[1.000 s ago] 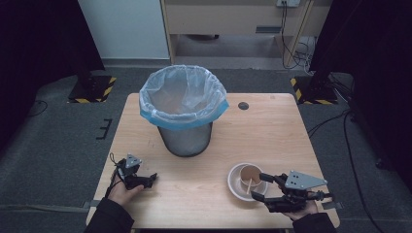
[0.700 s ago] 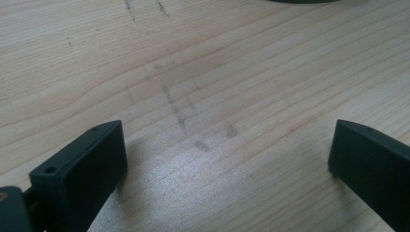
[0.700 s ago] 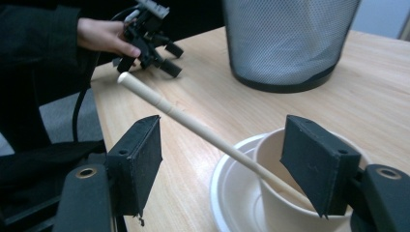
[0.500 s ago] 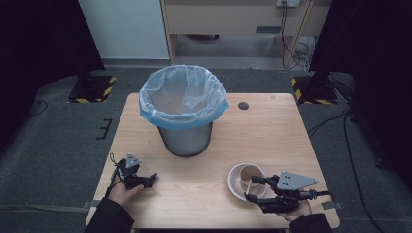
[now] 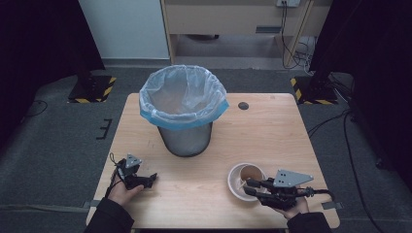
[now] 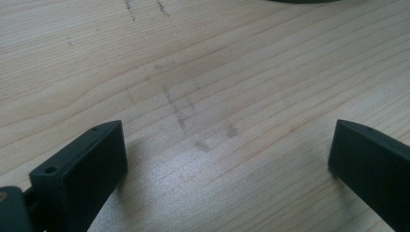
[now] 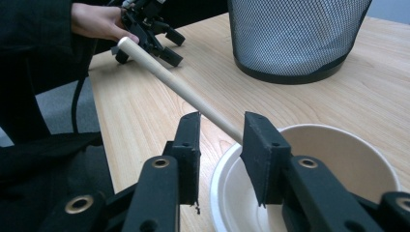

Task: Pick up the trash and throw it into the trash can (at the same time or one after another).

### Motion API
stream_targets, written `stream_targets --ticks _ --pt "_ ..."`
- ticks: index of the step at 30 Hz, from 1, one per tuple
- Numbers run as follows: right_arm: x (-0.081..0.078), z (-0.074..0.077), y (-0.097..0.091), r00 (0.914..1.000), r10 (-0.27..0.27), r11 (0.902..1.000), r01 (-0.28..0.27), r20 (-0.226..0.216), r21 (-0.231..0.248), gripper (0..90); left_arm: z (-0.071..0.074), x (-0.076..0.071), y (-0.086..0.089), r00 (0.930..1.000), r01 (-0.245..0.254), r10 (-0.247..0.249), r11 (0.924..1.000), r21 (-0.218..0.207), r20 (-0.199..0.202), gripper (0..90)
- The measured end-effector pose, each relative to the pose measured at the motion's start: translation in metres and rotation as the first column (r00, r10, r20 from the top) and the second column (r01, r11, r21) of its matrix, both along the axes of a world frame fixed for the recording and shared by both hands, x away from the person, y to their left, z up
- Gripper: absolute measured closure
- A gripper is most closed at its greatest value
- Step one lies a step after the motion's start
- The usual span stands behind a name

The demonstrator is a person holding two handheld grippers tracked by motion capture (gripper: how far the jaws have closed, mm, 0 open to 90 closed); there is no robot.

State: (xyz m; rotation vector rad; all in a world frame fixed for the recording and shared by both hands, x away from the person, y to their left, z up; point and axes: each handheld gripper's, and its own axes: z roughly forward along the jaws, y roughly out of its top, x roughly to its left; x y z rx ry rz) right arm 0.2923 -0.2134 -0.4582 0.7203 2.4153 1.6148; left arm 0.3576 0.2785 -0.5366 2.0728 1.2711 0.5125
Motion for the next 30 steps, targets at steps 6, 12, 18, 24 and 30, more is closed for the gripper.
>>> stream_targets --ticks 6,12,18,24,30 --pt "0.005 0.000 0.001 0.9999 -0.012 0.9998 0.012 0.009 -0.013 64.6 0.000 0.000 0.000 1.0000 0.000 0.000 1.0000 0.000 0.000 0.0" --pt "0.005 -0.002 0.004 0.9993 -0.020 0.9997 0.020 0.033 -0.010 51.8 0.000 0.000 0.000 1.0000 0.000 0.000 1.0000 0.000 0.000 0.0" --pt "0.004 -0.002 0.011 0.9972 -0.004 0.9996 0.006 0.075 -0.029 43.7 0.000 0.000 0.000 1.0000 0.000 0.000 1.0000 0.000 0.000 0.0" --pt "0.009 -0.001 0.017 0.9971 0.009 0.9995 -0.007 0.075 -0.030 51.7 0.000 0.000 0.000 1.0000 0.000 0.000 1.0000 0.000 0.000 0.0" --pt "0.012 -0.001 0.018 0.9976 0.027 0.9989 -0.024 0.065 -0.039 60.7 0.000 0.000 0.000 1.0000 0.000 0.000 1.0000 0.000 0.000 0.0"
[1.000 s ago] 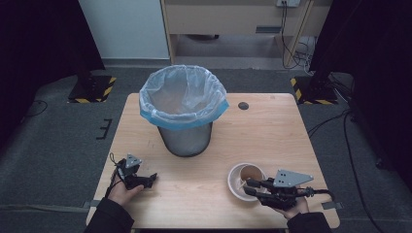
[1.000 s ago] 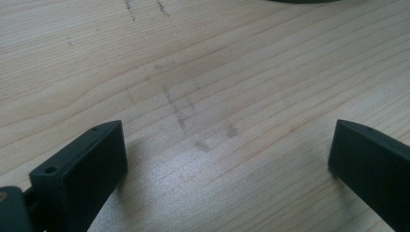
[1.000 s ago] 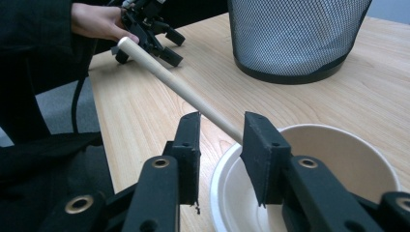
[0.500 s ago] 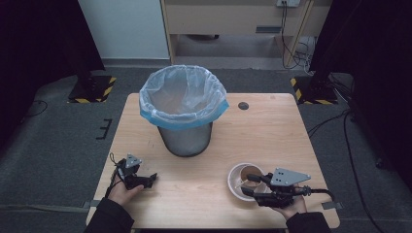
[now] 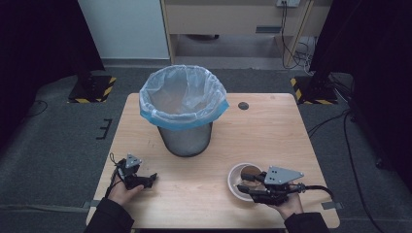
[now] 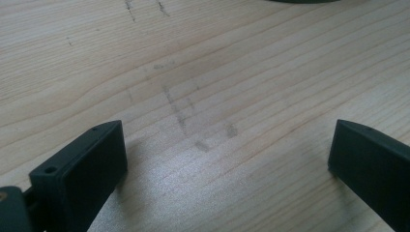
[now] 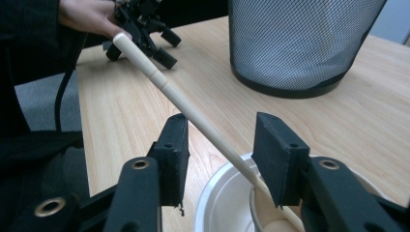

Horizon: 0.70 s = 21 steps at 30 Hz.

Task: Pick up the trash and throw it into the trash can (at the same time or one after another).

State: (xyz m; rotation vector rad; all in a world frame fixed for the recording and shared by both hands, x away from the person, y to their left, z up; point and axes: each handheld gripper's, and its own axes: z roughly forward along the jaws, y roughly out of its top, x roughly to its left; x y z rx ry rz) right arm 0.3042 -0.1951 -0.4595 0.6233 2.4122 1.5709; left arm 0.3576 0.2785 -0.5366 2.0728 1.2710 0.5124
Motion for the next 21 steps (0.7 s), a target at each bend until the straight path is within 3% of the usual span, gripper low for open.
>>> stream_targets --ticks 7,15,21 --pt "0.005 0.001 0.001 1.0000 -0.001 1.0000 0.001 0.004 -0.010 68.1 0.000 0.000 0.000 1.0000 0.001 -0.001 1.0000 0.000 0.000 0.0" --pt "0.017 0.015 -0.004 0.9961 -0.059 0.9976 0.057 0.066 0.039 84.8 0.000 0.000 0.000 1.0000 0.002 -0.002 1.0000 0.000 0.000 0.0" --pt "0.023 0.022 -0.005 0.9928 -0.084 0.9948 0.078 0.086 0.066 84.9 0.000 0.000 0.000 1.0000 0.003 -0.003 1.0000 0.000 0.000 0.0"
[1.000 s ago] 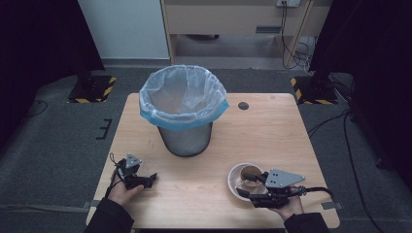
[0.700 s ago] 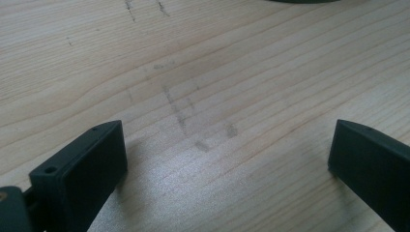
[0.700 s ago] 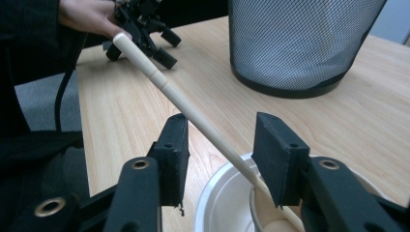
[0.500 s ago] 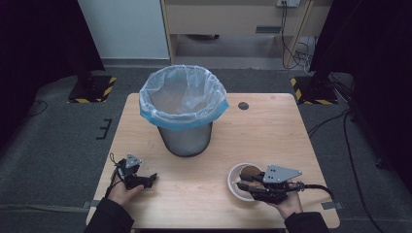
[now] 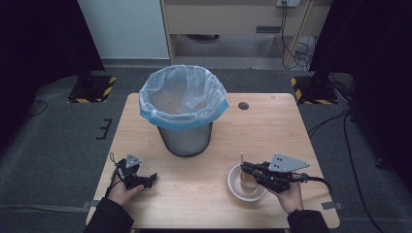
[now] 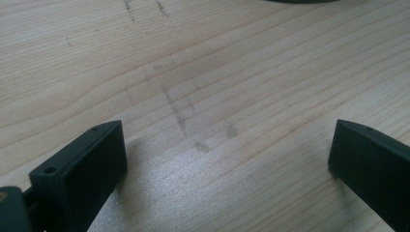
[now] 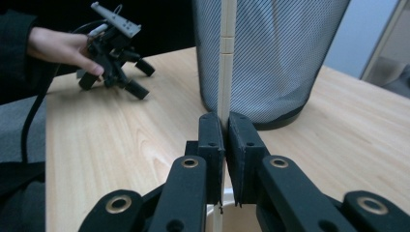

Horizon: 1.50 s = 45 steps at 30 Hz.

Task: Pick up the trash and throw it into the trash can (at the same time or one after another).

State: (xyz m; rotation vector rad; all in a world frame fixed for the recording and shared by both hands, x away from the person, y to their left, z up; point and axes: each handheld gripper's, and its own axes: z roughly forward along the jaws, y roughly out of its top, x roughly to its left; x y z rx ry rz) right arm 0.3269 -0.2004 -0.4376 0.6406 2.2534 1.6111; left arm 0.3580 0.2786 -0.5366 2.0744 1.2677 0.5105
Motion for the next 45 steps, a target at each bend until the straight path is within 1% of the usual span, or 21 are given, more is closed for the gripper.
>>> stream_targets --ticks 2,7,11,14,17,22,27,31,33,34,36,39,44,45 --pt "0.001 0.002 -0.002 0.9999 -0.010 0.9999 0.010 0.007 0.010 85.0 0.000 0.000 0.000 1.0000 0.000 0.000 1.0000 0.000 0.000 0.0" --pt "0.002 0.012 -0.013 0.9980 -0.050 0.9966 0.047 0.039 0.067 85.0 0.000 0.000 0.000 1.0000 0.000 0.000 1.0000 0.000 0.000 0.0" --pt "0.006 0.022 -0.023 0.9947 -0.087 0.9876 0.078 0.056 0.136 85.0 0.000 0.000 0.000 1.0000 0.000 0.000 1.0000 0.000 0.000 0.0" --pt "0.008 0.026 -0.027 0.9928 -0.103 0.9823 0.092 0.061 0.163 85.0 0.000 0.000 0.000 1.0000 0.000 0.000 1.0000 0.000 0.000 0.0" --pt "0.009 0.030 -0.032 0.9914 -0.116 0.9730 0.100 0.062 0.208 85.1 0.000 0.000 0.000 1.0000 0.000 0.000 1.0000 0.000 0.000 0.0" --pt "0.009 0.036 -0.037 0.9876 -0.137 0.9644 0.115 0.077 0.238 85.1 0.000 0.000 0.000 1.0000 0.000 0.000 1.0000 0.000 0.000 0.0" --pt "0.011 0.044 -0.046 0.9831 -0.163 0.9493 0.133 0.084 0.285 85.2 0.000 0.000 0.000 1.0000 0.001 -0.001 1.0000 0.001 0.000 0.0" --pt "0.013 0.052 -0.055 0.9788 -0.184 0.9330 0.146 0.089 0.329 85.1 0.000 0.000 0.000 1.0000 0.000 0.000 1.0000 0.000 0.000 0.0" --pt "0.013 0.057 -0.058 0.9758 -0.194 0.9297 0.149 0.102 0.337 85.2 0.000 0.000 0.000 1.0000 0.001 -0.001 1.0000 0.001 0.000 0.0" --pt "0.013 0.060 -0.060 0.9747 -0.197 0.9244 0.148 0.106 0.351 85.2 0.000 0.000 0.000 1.0000 0.001 -0.001 1.0000 0.001 0.000 0.0" --pt "0.014 0.066 -0.063 0.9716 -0.207 0.9184 0.153 0.114 0.365 85.2 0.000 0.000 0.000 1.0000 0.001 -0.001 1.0000 0.001 0.000 0.0" --pt "0.016 0.076 -0.067 0.9666 -0.221 0.9055 0.155 0.129 0.395 85.2 0.000 0.000 0.000 1.0000 0.000 0.000 1.0000 0.000 0.000 0.0" --pt "0.020 0.093 -0.068 0.9598 -0.232 0.8877 0.142 0.158 0.438 85.3 0.000 0.000 0.000 1.0000 0.000 0.000 1.0000 0.000 0.000 0.0" --pt "0.023 0.097 -0.068 0.9584 -0.233 0.8802 0.136 0.165 0.455 85.3 0.000 0.000 0.000 1.0000 0.000 0.000 1.0000 0.000 0.000 0.0"
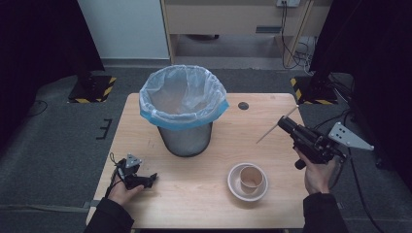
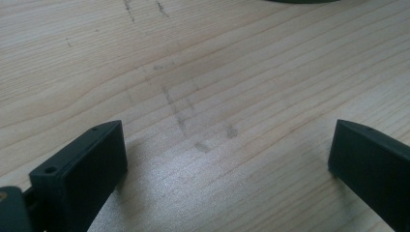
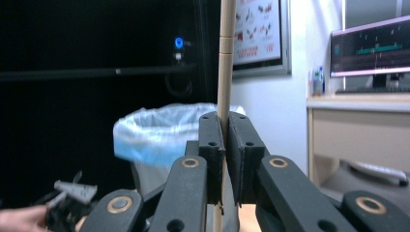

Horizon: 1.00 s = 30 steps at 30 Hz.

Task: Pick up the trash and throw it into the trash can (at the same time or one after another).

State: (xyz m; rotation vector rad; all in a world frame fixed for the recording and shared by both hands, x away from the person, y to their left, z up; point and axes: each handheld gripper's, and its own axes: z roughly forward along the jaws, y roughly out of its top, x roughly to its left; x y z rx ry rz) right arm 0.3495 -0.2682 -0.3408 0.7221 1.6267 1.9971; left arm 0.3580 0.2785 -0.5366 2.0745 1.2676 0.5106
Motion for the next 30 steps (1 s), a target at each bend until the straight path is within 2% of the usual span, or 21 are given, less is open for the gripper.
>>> stream_targets --ticks 1,5,9,13,30 --pt "0.004 0.006 0.002 0.9999 0.006 0.9997 -0.006 0.012 0.023 85.3 0.000 0.000 0.000 1.0000 0.000 0.000 1.0000 0.000 0.000 0.0" --pt "0.008 0.013 0.006 0.9997 0.005 0.9995 -0.005 0.025 0.030 85.3 0.000 0.000 0.000 1.0000 0.000 0.000 1.0000 0.000 0.000 0.0" --pt "0.015 0.030 0.013 0.9994 -0.003 0.9991 0.002 0.034 0.043 85.3 0.000 0.000 0.000 1.0000 0.000 0.000 1.0000 0.000 0.000 0.0" --pt "0.019 0.040 0.015 0.9992 -0.004 0.9987 0.002 0.039 0.052 85.3 0.000 0.000 0.000 1.0000 0.000 0.000 1.0000 0.000 0.000 0.0" --pt "0.037 0.091 0.039 0.9972 -0.004 0.9991 0.000 0.074 0.043 85.3 0.000 0.000 0.000 1.0000 0.000 0.000 1.0000 0.000 0.000 0.0"
